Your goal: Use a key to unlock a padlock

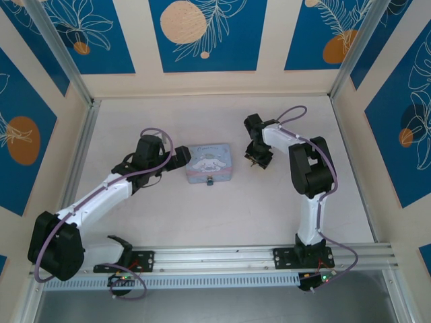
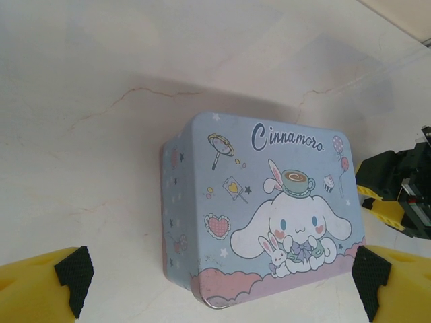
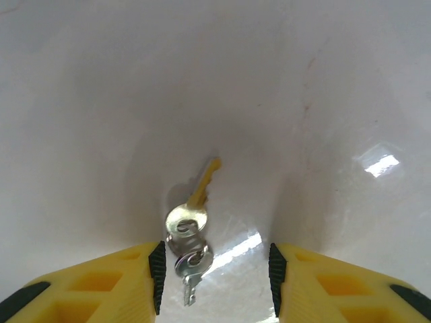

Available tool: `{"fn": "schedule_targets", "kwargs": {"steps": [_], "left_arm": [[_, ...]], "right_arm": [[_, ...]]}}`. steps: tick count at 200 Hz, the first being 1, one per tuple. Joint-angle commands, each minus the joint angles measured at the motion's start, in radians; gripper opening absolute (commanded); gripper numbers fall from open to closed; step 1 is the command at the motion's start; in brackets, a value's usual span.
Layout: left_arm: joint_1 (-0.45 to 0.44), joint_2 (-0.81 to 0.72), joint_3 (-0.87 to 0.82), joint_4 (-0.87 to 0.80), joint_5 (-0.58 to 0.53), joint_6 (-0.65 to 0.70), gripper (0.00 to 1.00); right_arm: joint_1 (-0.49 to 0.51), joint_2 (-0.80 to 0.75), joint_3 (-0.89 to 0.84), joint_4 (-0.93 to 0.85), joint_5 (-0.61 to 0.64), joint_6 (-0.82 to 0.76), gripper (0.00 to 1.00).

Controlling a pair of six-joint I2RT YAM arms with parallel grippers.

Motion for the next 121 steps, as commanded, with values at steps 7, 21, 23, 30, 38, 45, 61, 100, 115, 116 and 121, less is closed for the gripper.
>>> {"fn": "schedule_targets", "kwargs": {"steps": [7, 21, 23, 30, 38, 45, 61, 100, 115, 116, 121], "left_arm": [[0.006, -0.002, -0.015, 0.028, 0.020, -0.003, 1.00], [0.004, 0.000, -0.014, 0.028, 0.023, -0.003, 1.00], [0.004, 0.001, -0.014, 0.028, 0.023, -0.003, 1.00], [0.004, 0.001, -0.012, 0.028, 0.025, -0.008, 1.00], [0.004, 0.003, -0.011, 0.026, 0.025, -0.001, 1.00], [0.005, 0.004, -0.009, 0.026, 0.025, -0.001, 1.00], [0.004, 0.008, -0.007, 0.023, 0.026, -0.001, 1.00], [0.004, 0.004, -0.001, 0.009, 0.025, 0.001, 1.00], [0.004, -0.001, 0.000, 0.003, 0.026, 0.003, 1.00], [0.004, -0.002, 0.000, 0.003, 0.026, 0.002, 1.00], [0.004, -0.004, 0.000, 0.001, 0.026, 0.001, 1.00]], "right_arm": [[-0.003, 0.038, 0.037, -0.046, 0.030, 0.021, 0.46], [-0.005, 0.044, 0.033, -0.037, 0.031, 0.013, 0.45], [-0.005, 0.045, 0.033, -0.035, 0.029, 0.012, 0.45], [-0.005, 0.047, 0.034, -0.035, 0.030, 0.008, 0.44], [-0.007, 0.048, 0.034, -0.031, 0.029, 0.003, 0.44], [-0.006, 0.047, 0.029, -0.027, 0.027, -0.002, 0.43], [-0.008, 0.044, 0.021, -0.014, 0.020, -0.014, 0.38], [-0.015, -0.008, -0.064, 0.055, -0.020, -0.059, 0.19], [-0.017, -0.046, -0.117, 0.090, -0.043, -0.076, 0.12], [-0.017, -0.049, -0.120, 0.091, -0.045, -0.077, 0.12], [-0.018, -0.065, -0.138, 0.102, -0.051, -0.082, 0.10]]}}
